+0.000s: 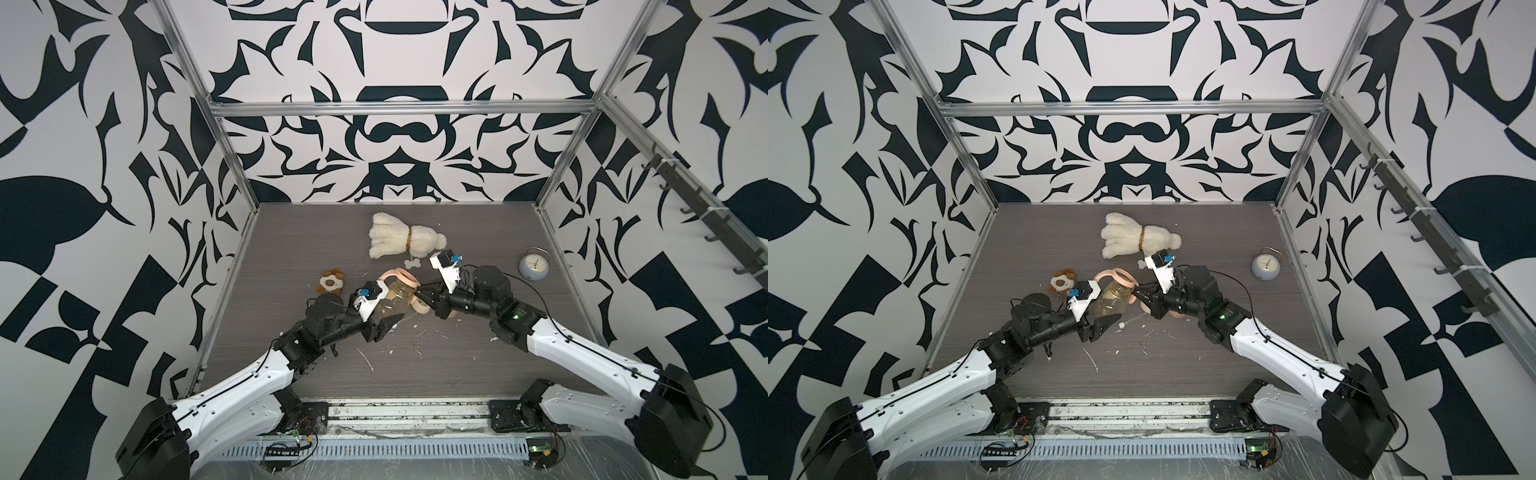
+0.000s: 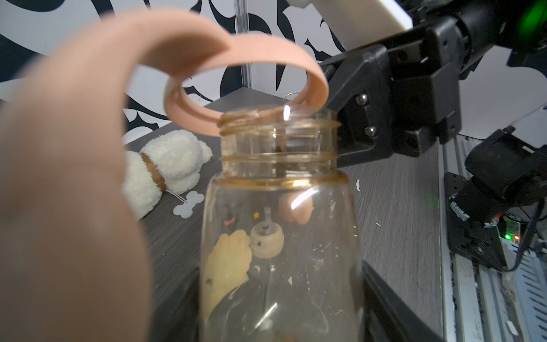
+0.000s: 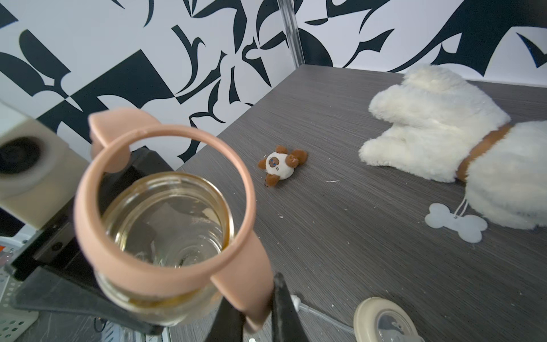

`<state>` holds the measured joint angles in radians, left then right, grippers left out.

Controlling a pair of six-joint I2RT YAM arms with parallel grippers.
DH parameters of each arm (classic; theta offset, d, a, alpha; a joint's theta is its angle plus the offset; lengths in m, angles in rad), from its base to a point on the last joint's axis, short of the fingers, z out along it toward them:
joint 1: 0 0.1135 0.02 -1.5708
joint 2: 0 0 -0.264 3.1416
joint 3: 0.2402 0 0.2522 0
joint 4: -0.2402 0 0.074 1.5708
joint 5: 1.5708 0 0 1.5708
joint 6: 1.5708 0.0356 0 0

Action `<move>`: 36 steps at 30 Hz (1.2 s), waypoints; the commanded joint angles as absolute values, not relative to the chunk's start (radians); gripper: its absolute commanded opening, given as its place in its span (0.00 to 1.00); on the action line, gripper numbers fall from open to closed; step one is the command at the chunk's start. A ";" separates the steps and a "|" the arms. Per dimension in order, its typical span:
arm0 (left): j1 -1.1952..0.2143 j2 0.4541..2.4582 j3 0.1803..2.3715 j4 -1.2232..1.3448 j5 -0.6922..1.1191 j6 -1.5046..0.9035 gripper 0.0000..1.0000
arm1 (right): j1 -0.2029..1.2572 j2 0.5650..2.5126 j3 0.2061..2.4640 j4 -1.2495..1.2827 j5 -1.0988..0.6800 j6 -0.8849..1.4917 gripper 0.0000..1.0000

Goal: Assemble the baby bottles
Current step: Put on the handle of the baby bottle.

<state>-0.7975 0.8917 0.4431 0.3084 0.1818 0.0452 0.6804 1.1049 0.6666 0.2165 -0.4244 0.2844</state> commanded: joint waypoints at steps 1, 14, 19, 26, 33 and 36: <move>-0.795 0.881 0.478 0.367 0.181 0.057 0.13 | 0.722 1.101 0.683 0.243 -0.433 0.243 0.00; -0.794 0.842 0.450 0.396 0.155 0.049 0.12 | 0.835 1.117 0.705 0.074 -0.214 0.083 0.00; -0.795 0.826 0.437 0.417 0.158 0.043 0.12 | 0.895 1.148 0.722 0.064 -0.115 0.051 0.00; -0.793 0.799 0.422 0.417 0.134 0.056 0.11 | 0.972 1.136 0.712 0.046 -0.007 0.000 0.14; -0.790 0.808 0.418 0.405 0.107 0.068 0.09 | 0.980 0.978 0.632 0.102 -0.046 0.017 0.75; -0.788 0.806 0.416 0.402 0.101 0.072 0.09 | 0.980 0.904 0.615 0.043 -0.022 0.035 0.85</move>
<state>-0.7921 0.8124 0.4053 0.3630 0.1173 0.0566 0.9821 0.9749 0.6189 0.0513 -0.0250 0.0284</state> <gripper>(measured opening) 0.734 0.829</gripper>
